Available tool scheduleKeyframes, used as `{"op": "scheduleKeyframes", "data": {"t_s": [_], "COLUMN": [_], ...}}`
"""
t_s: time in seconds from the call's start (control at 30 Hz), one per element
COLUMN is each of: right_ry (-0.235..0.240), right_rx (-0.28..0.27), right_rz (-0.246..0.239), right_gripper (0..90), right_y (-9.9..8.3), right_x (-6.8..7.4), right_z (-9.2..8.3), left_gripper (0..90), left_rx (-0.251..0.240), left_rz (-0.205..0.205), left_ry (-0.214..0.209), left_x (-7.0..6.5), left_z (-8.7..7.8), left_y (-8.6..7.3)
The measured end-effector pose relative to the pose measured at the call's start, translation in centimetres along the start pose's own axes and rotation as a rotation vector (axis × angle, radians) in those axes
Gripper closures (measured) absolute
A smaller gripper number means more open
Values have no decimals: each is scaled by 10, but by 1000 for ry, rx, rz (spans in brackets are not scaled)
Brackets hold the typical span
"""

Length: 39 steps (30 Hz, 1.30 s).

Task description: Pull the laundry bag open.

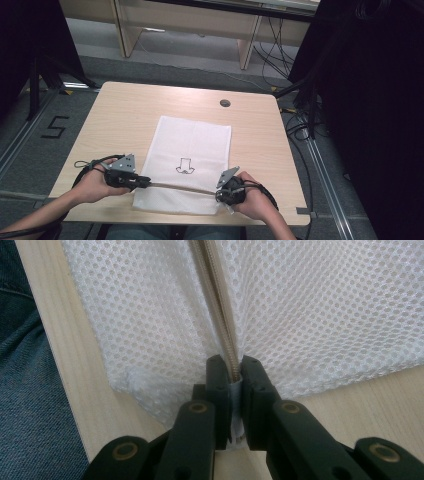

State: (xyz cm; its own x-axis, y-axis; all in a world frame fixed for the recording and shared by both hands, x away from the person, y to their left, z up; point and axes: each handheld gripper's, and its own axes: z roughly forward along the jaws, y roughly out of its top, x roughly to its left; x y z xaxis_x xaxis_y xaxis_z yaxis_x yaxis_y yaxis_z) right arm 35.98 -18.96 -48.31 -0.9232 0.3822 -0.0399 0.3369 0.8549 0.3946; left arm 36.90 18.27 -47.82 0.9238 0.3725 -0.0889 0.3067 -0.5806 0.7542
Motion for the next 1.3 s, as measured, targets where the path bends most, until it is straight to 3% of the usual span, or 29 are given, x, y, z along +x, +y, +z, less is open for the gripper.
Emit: {"op": "scheduleKeyframes", "data": {"t_s": [0.1,0.13,0.43,0.47,0.63,0.67,0.8,0.87,1.03,1.07,1.2,1.23,1.3], "right_ry": [-2,-1,-1,-1,0,-1,0,0,-1,-1,1,0,-2], "right_rx": [-1,-1,-1,-1,-1,-1,0,0,0,-1,0,0,-3], "right_rz": [0,0,3,4,4,5,4,5,6,7,7,7,6], "right_gripper": [849,848,849,849,848,849,848,849,848,848,849,848,849], "right_y": [0,0,0,0,0,0,0,0,0,0,0,0,-1], "right_x": [0,0,0,0,0,0,0,0,0,0,0,0,0], "right_z": [0,0,0,0,0,0,0,0,0,0,0,0,0], "left_gripper": [822,822,822,822,822,822,822,822,822,822,822,822,822], "left_rx": [-3,4,-10,-4,1,7,7,-3,4,2,7,7,18], "left_rz": [-5,21,-23,5,1,-14,2,-27,-5,-31,-5,-28,-19], "left_ry": [-3,-1,-12,-4,-4,5,7,3,9,7,16,15,28], "left_x": [1,2,2,2,4,3,5,5,8,7,8,8,12], "left_z": [-1,-1,-3,-3,-5,-5,-7,-6,-9,-9,-9,-9,-12], "left_y": [0,0,-4,-4,-4,-5,-6,-8,-9,-9,-9,-10,-12]}}
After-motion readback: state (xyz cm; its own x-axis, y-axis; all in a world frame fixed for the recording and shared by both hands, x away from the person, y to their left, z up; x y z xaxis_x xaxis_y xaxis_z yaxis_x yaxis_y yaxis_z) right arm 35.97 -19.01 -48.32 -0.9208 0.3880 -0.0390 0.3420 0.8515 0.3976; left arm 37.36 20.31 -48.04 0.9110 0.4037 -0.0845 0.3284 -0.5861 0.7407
